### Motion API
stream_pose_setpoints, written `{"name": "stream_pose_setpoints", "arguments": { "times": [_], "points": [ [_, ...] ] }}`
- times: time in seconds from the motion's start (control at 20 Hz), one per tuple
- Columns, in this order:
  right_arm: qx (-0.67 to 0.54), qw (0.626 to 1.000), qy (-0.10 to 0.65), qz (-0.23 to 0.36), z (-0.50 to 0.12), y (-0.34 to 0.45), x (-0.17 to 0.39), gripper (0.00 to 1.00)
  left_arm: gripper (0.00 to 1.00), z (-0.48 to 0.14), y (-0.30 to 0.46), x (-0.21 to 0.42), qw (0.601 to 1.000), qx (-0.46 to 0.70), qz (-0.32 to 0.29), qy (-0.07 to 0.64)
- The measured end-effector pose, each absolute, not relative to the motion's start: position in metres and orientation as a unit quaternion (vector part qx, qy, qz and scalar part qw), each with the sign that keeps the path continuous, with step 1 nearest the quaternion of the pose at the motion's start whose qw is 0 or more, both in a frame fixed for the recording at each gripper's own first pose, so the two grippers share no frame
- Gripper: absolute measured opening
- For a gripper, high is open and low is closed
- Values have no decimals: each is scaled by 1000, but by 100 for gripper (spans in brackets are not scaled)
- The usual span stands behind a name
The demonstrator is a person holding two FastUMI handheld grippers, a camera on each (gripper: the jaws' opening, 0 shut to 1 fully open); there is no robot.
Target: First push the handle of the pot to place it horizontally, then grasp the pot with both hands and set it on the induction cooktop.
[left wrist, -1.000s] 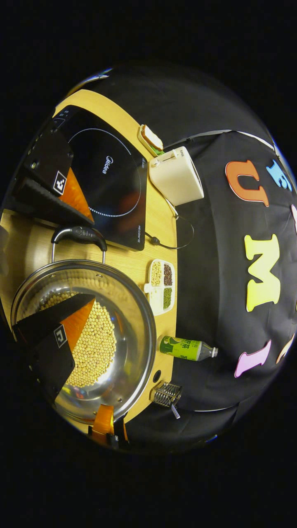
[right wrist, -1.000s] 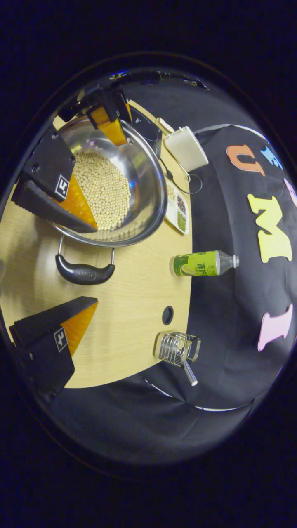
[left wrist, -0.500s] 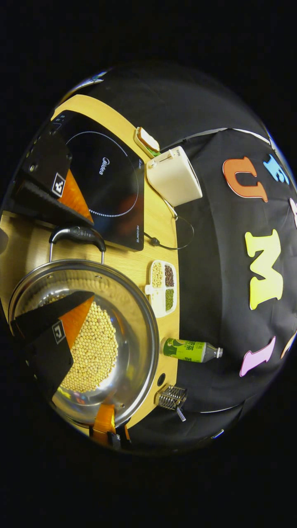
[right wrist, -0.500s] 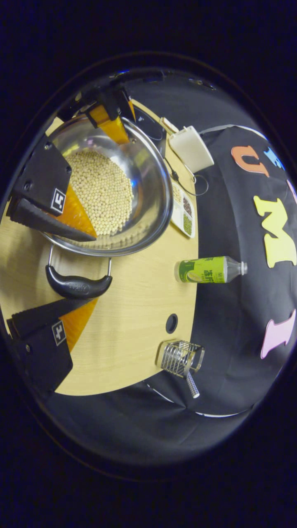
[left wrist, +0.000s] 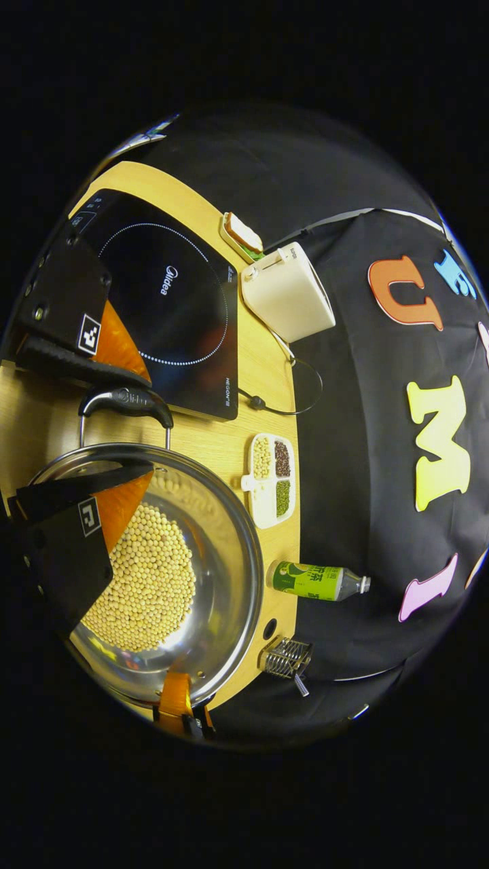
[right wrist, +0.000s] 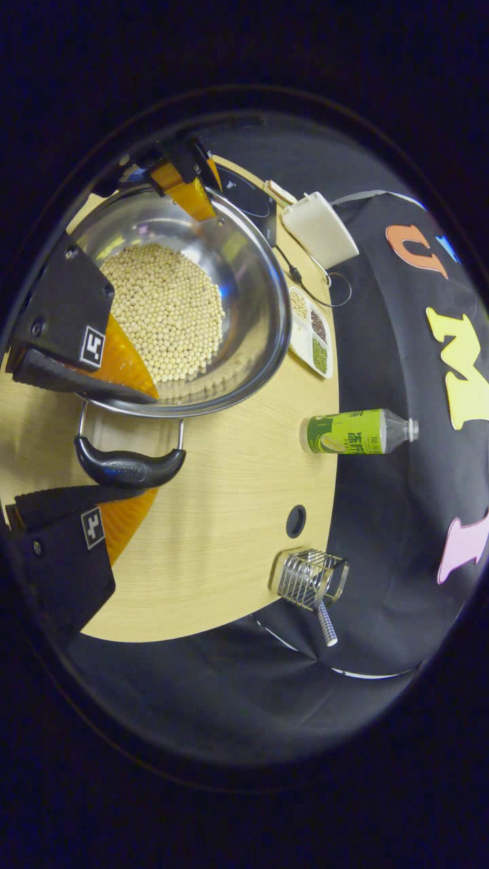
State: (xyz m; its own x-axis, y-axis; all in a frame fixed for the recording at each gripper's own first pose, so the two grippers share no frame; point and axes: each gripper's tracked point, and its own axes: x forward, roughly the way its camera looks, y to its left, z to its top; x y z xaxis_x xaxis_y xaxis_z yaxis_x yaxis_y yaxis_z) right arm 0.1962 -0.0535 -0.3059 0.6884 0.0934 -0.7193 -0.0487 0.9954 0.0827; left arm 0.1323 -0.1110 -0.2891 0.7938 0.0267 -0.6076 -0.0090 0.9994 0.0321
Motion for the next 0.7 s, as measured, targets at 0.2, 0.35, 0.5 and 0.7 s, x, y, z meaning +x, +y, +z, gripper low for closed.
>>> {"name": "stream_pose_setpoints", "arguments": {
  "times": [0.2,0.35,0.5,0.7],
  "points": [
    [34,922,385,31,-297,-56,190,58,61,-280,-113,129,949,17,-1,314],
    [39,922,384,27,-292,-54,184,57,61,-276,-112,126,949,15,-4,316],
    [43,923,382,26,-285,-48,177,57,61,-270,-105,121,949,15,-5,314],
    [43,926,374,26,-270,-32,170,57,61,-258,-89,116,951,17,-6,308]
  ]
}}
